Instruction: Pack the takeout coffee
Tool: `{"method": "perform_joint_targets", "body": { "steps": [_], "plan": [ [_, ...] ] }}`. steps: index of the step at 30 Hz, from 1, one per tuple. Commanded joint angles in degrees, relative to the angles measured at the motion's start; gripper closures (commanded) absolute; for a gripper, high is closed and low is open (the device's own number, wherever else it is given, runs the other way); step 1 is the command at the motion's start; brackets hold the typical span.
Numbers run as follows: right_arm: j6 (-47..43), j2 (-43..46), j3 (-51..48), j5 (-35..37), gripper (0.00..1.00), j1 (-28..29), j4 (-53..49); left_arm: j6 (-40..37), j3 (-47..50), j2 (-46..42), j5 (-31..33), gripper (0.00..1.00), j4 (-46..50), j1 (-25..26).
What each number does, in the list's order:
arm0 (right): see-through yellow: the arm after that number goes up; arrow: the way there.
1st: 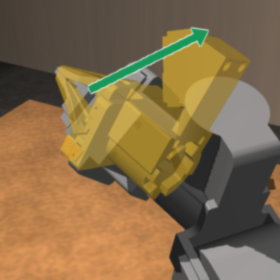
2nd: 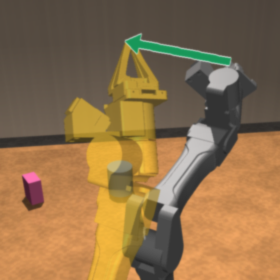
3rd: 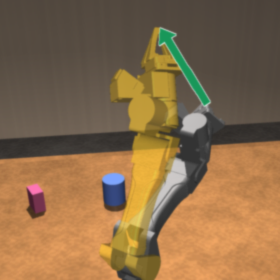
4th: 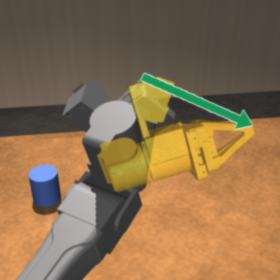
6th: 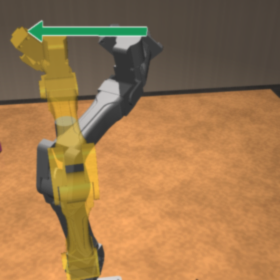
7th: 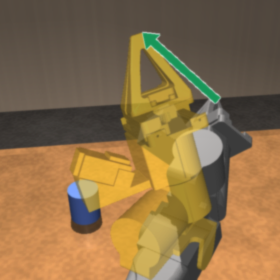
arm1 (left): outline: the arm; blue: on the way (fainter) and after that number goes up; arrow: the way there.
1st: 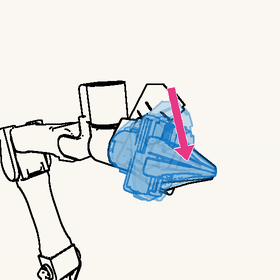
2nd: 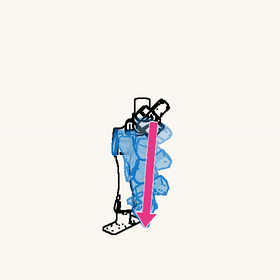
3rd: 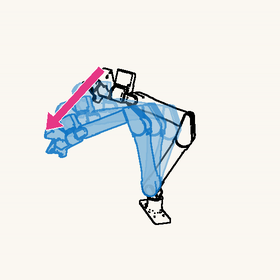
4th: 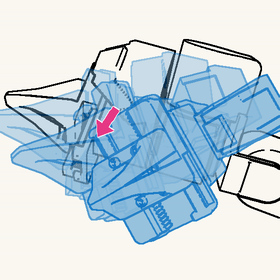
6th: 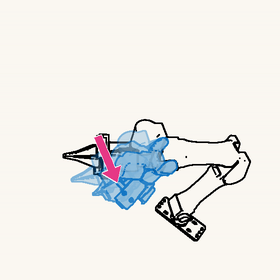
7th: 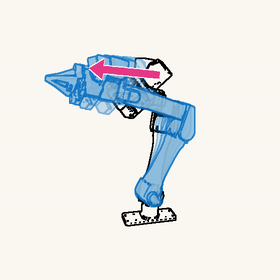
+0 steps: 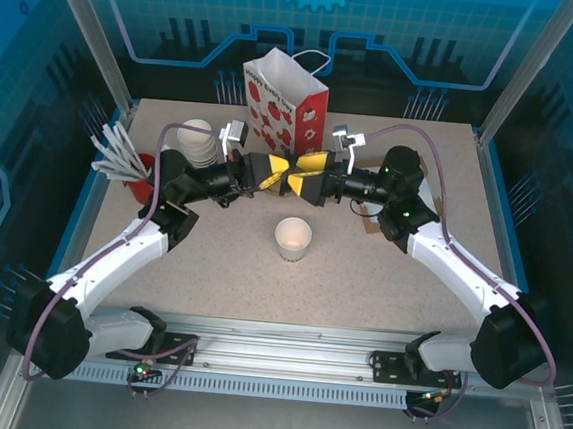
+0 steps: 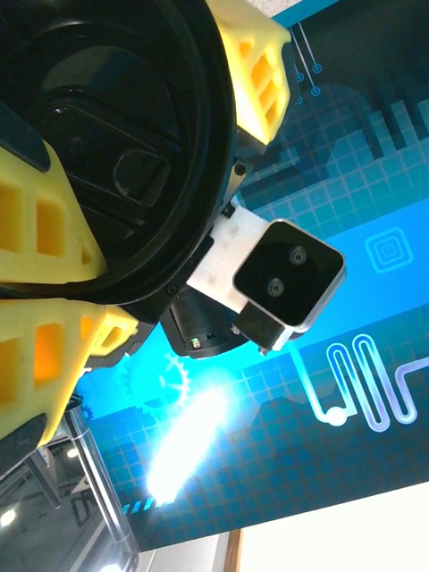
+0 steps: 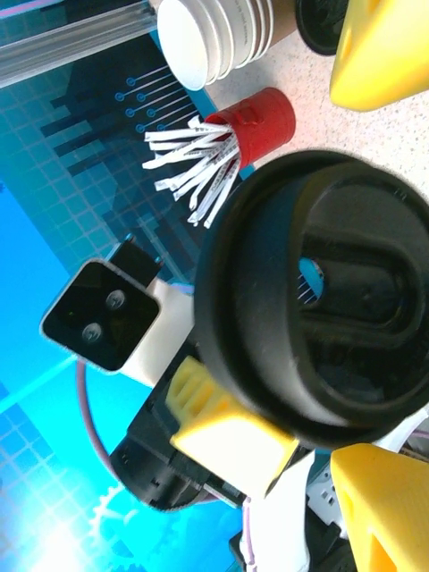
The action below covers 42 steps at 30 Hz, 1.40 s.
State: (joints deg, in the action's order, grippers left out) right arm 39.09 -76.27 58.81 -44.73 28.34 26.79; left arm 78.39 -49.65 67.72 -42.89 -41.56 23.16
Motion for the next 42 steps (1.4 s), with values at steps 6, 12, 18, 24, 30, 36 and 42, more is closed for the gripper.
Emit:
{"method": "perform_joint_targets", "body": {
  "steps": [6,12,18,24,30,36,42],
  "plan": [
    [4.15,-1.60,-1.49,-1.51,0.06,0.13,8.24,4.54,0.96,0.22,0.61,0.90,-8.00,0.46],
    [5.33,-1.71,-2.12,-1.59,0.04,0.22,10.23,6.13,1.17,0.48,0.79,0.90,-9.85,0.57],
    [5.47,-2.26,-1.68,-1.65,0.04,0.60,10.57,6.86,1.35,0.63,1.04,0.90,-11.18,0.75],
    [7.91,-2.86,-2.21,-2.03,0.05,0.87,14.40,7.51,1.64,0.98,1.15,0.91,-12.25,1.00],
    [7.74,-2.22,-2.48,-1.71,0.08,1.45,14.44,7.52,2.01,1.01,1.54,0.91,-12.65,1.01],
    [7.39,-1.54,-3.03,-1.16,0.18,1.59,14.35,7.64,2.34,1.27,1.62,0.91,-13.26,0.99],
    [5.94,0.26,-4.01,0.46,0.29,0.99,12.25,7.33,2.79,1.62,1.94,0.88,-13.29,0.87]
  ]
}}
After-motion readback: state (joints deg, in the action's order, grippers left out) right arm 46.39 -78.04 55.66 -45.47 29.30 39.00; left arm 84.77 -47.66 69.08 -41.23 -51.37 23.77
